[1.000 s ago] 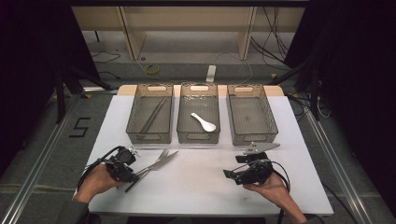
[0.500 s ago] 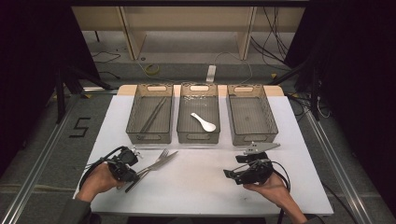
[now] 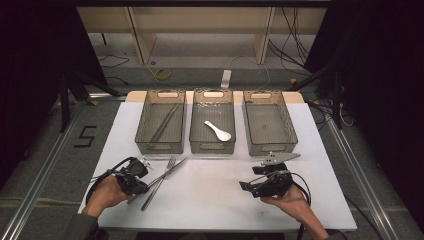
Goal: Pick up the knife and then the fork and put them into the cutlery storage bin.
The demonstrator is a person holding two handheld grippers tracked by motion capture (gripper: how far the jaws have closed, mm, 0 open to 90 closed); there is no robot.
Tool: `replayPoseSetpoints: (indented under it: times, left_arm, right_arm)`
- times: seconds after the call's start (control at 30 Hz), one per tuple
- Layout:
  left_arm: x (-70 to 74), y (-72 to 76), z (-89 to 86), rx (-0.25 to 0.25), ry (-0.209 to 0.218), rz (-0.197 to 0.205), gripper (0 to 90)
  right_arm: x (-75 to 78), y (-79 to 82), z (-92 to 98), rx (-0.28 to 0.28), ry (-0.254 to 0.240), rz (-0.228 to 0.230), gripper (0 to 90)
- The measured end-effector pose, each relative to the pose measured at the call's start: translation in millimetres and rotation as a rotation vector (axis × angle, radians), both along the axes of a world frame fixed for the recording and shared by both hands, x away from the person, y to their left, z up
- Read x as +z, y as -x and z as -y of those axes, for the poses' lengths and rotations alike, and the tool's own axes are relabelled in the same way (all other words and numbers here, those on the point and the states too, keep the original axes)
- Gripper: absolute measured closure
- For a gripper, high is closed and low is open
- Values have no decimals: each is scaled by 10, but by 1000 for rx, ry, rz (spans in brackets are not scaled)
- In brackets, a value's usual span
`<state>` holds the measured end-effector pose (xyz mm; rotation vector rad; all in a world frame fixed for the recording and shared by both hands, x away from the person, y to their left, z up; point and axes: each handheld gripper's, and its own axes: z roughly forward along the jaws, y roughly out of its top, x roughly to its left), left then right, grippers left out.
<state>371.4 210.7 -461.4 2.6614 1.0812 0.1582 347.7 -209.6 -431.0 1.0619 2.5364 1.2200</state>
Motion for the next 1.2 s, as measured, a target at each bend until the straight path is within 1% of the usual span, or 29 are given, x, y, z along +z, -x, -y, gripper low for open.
replayPoseSetpoints:
  times: [0.03,0.07,0.1,0.17,0.27,0.37,0.43,0.5,0.57,0.63,0.7,0.73,0.77,0.83,0.87,0.9,0.93,0.97,1.0,1.07,1.13,1.2]
  left_arm:
    - [17,-9,-9,19,7,4,834]
    - [23,-11,-14,29,11,6,834]
    - [16,-16,-23,30,15,-3,834]
    - [4,-12,-25,31,19,-8,834]
    - [20,-16,-21,36,18,-1,835]
    - [48,-9,-26,43,19,17,835]
    - [78,-3,-34,55,40,25,835]
    - [111,9,-36,55,59,32,836]
    - [151,21,-31,53,91,26,836]
    - [195,46,2,45,96,30,836]
    - [233,68,50,27,113,23,835]
    - [249,74,76,14,120,25,835]
    - [262,80,109,9,127,18,835]
    - [288,102,186,-11,133,17,835]
    - [304,107,216,-32,137,13,835]
    - [311,116,249,-42,153,0,835]
    - [315,121,280,-53,161,-2,835]
    - [317,126,313,-60,164,-11,835]
    - [319,128,349,-77,159,-20,835]
    - [324,137,429,-96,160,-22,835]
    - [333,146,513,-126,166,-30,834]
    - [342,152,605,-154,164,-36,834]
  right_arm:
    - [0,1,1,0,-1,0,261]
    - [0,1,3,1,0,2,261]
    - [0,1,4,0,0,1,262]
    - [0,1,7,-2,-2,0,261]
    - [3,3,7,-1,-3,2,263]
    - [1,3,7,-2,-2,3,263]
    - [1,2,7,-2,-4,1,263]
    - [3,2,6,-1,-6,0,264]
    - [13,7,2,4,-13,0,264]
    - [31,12,-8,7,-19,9,264]
    - [64,23,-28,17,-31,21,264]
    - [84,31,-44,26,-37,29,264]
    - [107,36,-65,37,-43,39,264]
    - [155,47,-118,65,-48,62,263]
    - [179,54,-149,79,-51,74,264]
    - [202,60,-182,95,-55,82,264]
    - [221,68,-218,112,-57,91,264]
    - [238,77,-255,129,-57,101,264]
    - [251,86,-291,143,-55,108,264]
    - [263,96,-359,176,-51,117,264]
    - [271,104,-421,205,-42,122,264]
    - [283,112,-482,233,-36,130,267]
